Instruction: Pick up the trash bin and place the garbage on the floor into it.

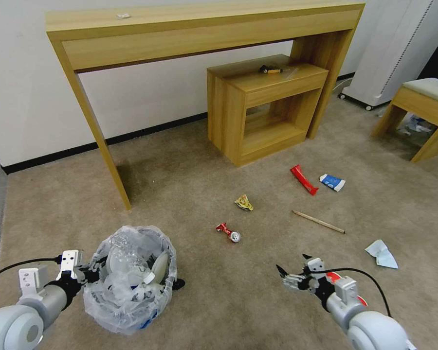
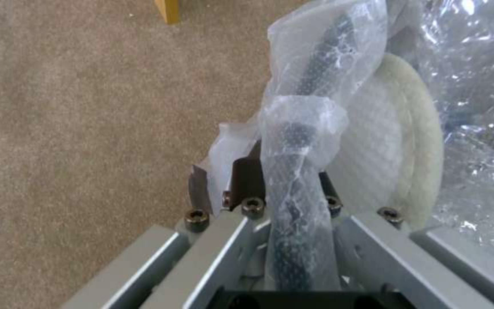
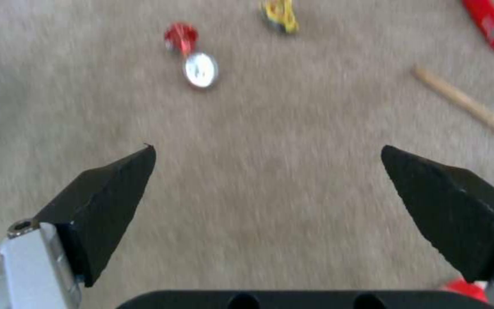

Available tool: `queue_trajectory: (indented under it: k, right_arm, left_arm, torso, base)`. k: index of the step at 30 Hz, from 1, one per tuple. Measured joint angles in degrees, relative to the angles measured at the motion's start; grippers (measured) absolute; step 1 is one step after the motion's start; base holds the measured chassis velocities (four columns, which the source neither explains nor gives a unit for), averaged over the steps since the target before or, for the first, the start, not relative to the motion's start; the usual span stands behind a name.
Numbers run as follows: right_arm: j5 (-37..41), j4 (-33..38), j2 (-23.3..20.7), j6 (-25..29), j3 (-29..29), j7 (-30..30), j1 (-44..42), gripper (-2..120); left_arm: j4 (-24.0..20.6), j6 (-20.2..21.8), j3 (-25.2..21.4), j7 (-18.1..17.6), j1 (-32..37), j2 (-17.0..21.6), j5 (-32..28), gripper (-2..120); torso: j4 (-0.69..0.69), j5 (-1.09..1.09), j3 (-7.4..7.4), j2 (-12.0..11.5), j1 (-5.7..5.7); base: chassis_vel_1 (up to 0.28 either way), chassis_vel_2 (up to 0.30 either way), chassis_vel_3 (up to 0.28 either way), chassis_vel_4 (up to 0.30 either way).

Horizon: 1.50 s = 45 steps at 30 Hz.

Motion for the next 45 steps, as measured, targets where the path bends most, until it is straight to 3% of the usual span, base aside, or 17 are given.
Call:
queue_trajectory:
  k: [12, 23, 38, 45]
  right_arm:
    - [-5.1, -13.3, -1.6, 5.3, 3.9, -6.5, -2.6, 100]
    - [-4.9, -23.1, -5.0, 11.1, 6.0, -8.1, -1.1, 100]
    - [-4.0, -35.2, -5.9, 12.6, 0.9, -11.4, 10.8, 99]
    - [-6.1, -40.2, -3.7, 12.8, -2.1, -13.6, 15.1, 88]
  left_arm:
    - [-0.1, 0.0, 0.2, -0.1, 0.7, -0.5, 1.6, 0]
    - [-0.5, 0.0, 1.2, -0.5, 1.3, -1.0, 3.2, 0]
    - [-0.8, 0.0, 1.9, -0.9, 1.5, -1.2, 4.1, 0]
    - [-1.8, 0.0, 2.0, -1.0, 1.9, -1.0, 4.0, 0]
  torso:
    - [-0.01, 0.01, 0.0, 0.0, 0.01]
    - [-0.01, -0.01, 0.0, 0.0, 0.01]
    - [0.0, -0.02, 0.01, 0.0, 0.01]
    - [-0.01, 0.0, 0.01, 0.0, 0.01]
  base:
    - [0.0, 0.0, 0.0, 0.0]
    - [0.0, 0.0, 0.0, 0.0]
    - [0.0, 0.0, 0.0, 0.0]
    - [0.0, 0.0, 0.0, 0.0]
